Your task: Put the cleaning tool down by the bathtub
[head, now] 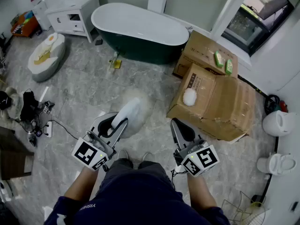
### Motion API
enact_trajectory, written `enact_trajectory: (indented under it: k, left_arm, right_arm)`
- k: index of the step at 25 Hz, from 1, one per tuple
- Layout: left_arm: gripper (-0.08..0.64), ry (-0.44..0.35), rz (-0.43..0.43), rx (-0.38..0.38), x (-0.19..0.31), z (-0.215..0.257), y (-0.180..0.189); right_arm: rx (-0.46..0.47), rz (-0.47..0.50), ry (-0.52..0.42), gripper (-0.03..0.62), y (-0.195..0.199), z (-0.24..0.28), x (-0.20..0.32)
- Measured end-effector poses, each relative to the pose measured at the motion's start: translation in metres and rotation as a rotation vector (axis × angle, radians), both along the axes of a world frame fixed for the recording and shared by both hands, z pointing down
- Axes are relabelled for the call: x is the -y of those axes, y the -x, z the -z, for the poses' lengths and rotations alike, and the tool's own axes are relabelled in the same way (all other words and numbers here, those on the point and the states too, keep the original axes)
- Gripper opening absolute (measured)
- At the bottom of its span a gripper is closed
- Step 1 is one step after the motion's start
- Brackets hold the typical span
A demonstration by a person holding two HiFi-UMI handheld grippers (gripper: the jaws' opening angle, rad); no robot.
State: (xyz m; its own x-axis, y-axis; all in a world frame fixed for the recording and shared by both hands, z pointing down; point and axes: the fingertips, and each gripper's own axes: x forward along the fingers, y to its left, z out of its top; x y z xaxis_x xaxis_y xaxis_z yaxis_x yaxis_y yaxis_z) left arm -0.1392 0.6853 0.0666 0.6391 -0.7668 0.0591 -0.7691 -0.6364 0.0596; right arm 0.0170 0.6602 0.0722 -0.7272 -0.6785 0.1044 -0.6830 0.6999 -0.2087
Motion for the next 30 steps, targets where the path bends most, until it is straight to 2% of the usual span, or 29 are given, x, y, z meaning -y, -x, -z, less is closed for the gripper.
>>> enact_trajectory:
  k: [18, 30]
  left_arm:
    - [0.106, 0.007, 0.01, 0.001, 0.0, 0.0, -0.004]
    - [0.106, 0.016, 0.036, 0.007, -0.004, -0.013, -0.042]
  right_arm:
    - [0.0, 0.007, 0.011, 0.005, 0.0, -0.002, 0.002]
    - [0.007, 0.032, 0.023, 0.005, -0.039, -0.017, 0.001]
